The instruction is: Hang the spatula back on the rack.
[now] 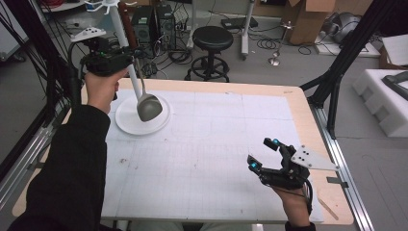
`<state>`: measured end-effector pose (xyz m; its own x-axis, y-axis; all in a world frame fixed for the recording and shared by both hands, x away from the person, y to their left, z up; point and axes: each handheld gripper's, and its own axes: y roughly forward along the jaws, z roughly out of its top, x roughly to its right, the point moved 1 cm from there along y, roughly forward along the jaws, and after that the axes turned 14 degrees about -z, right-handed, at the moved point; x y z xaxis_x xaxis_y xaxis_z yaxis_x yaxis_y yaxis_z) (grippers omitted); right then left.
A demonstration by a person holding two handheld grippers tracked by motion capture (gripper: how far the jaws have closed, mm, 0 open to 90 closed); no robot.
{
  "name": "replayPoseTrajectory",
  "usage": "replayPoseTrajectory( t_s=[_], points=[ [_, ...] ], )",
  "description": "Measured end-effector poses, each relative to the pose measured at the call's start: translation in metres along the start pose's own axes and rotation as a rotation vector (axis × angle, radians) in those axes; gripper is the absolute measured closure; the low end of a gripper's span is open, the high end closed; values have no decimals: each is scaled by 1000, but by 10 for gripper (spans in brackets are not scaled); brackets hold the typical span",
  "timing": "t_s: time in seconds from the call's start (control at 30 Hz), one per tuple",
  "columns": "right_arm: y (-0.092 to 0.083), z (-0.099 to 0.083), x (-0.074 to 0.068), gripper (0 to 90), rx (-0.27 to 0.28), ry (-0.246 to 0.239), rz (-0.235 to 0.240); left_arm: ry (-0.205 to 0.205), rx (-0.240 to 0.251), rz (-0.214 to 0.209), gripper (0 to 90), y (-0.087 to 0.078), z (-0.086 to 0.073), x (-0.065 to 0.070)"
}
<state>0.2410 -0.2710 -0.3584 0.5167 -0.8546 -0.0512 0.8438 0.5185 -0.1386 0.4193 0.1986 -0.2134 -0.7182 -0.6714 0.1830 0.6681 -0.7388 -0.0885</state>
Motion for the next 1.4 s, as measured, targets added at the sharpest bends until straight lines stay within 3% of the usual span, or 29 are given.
replayPoseTrajectory(
  t_s=[0.13,0.2,0.27,0.37,0.43,0.53,0.7,0.9,0.93,1.17,1.4],
  points=[
    [-2,-4,5,173,-4,4,-17,41,39,8,424,-16,-9,5],
    [-2,-8,8,172,-14,22,-29,77,52,26,385,-25,-16,8],
    [-1,-14,13,172,-32,22,-46,93,69,10,337,-35,-25,11],
    [0,-22,19,172,-63,16,-84,122,100,-20,259,-47,-44,15],
    [-1,-26,23,172,-77,8,-111,138,105,-45,212,-53,-59,19],
    [-4,-32,29,172,-73,16,-135,152,94,-50,154,-62,-84,24],
    [-6,-41,35,172,-104,8,-167,107,101,-85,154,-78,-127,28],
    [-11,-44,40,172,-109,5,-185,97,82,-74,158,-94,-169,36],
    [-11,-44,41,172,-106,4,-191,101,56,-76,158,-96,-173,37],
    [-12,-45,42,172,-109,6,-200,87,53,-92,165,-107,-202,49],
    [-17,-47,42,172,-105,11,-217,59,61,-112,173,-115,-221,52]
  ],
)
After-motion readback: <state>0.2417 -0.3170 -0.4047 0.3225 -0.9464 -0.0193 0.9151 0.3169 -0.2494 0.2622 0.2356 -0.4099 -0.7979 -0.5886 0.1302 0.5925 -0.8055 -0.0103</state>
